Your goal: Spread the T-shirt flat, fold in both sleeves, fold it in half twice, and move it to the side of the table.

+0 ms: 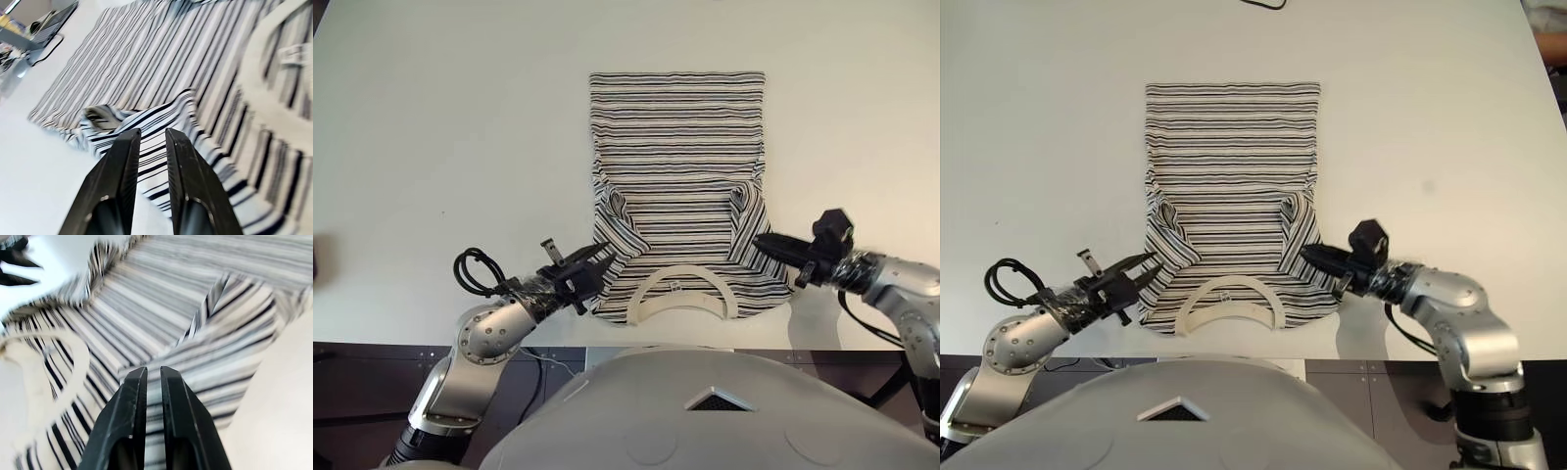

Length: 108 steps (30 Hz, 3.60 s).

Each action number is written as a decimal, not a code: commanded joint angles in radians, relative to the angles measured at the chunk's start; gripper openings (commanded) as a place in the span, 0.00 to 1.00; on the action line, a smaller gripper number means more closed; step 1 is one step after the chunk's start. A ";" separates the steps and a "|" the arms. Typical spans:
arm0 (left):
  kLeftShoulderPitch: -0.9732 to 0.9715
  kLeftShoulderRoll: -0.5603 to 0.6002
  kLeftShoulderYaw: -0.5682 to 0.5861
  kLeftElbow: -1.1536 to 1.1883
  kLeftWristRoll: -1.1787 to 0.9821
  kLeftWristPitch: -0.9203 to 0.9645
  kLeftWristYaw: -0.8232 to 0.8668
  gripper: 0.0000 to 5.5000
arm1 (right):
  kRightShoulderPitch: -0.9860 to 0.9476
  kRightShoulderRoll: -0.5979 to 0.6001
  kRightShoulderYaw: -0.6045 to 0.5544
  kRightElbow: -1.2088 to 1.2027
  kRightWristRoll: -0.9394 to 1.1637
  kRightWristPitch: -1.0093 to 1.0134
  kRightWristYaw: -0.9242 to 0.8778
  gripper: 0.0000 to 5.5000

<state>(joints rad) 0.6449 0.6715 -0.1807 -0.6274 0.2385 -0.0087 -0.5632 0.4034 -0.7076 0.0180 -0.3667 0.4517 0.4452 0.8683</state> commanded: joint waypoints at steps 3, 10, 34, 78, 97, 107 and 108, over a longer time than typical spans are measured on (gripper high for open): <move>0.016 0.044 0.062 0.065 0.013 -0.113 0.010 0.17 | 0.020 0.003 0.026 0.054 -0.058 -0.104 0.022 0.09; 0.182 0.200 0.274 0.218 0.016 -0.470 -0.026 0.20 | -0.020 -0.113 -0.273 -0.027 0.216 0.036 0.114 0.10; 0.040 0.106 0.151 0.397 0.486 -0.825 0.223 0.34 | -0.003 -0.177 -0.171 0.234 -0.123 -0.299 0.289 0.25; -0.007 0.202 0.006 0.452 0.273 -0.745 0.103 0.02 | -0.128 -0.216 0.100 0.707 -0.881 -1.670 -0.173 0.46; -0.048 0.246 0.025 0.387 0.172 -0.707 0.022 0.02 | -0.135 -0.367 0.233 0.580 -0.799 -1.550 -0.178 0.03; 0.088 0.368 0.133 0.109 -0.191 -0.441 -0.189 0.02 | 0.054 -0.714 0.235 0.187 -0.120 -1.045 0.132 0.03; 0.109 0.381 0.155 0.072 -0.252 -0.398 -0.211 0.02 | 0.072 -0.754 0.213 0.146 -0.033 -0.975 0.167 0.03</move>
<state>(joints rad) 0.7140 1.0042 -0.0744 -0.4829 0.0909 -0.4882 -0.7284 0.4468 -1.3596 0.2803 -0.1354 0.2539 -0.6639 0.9674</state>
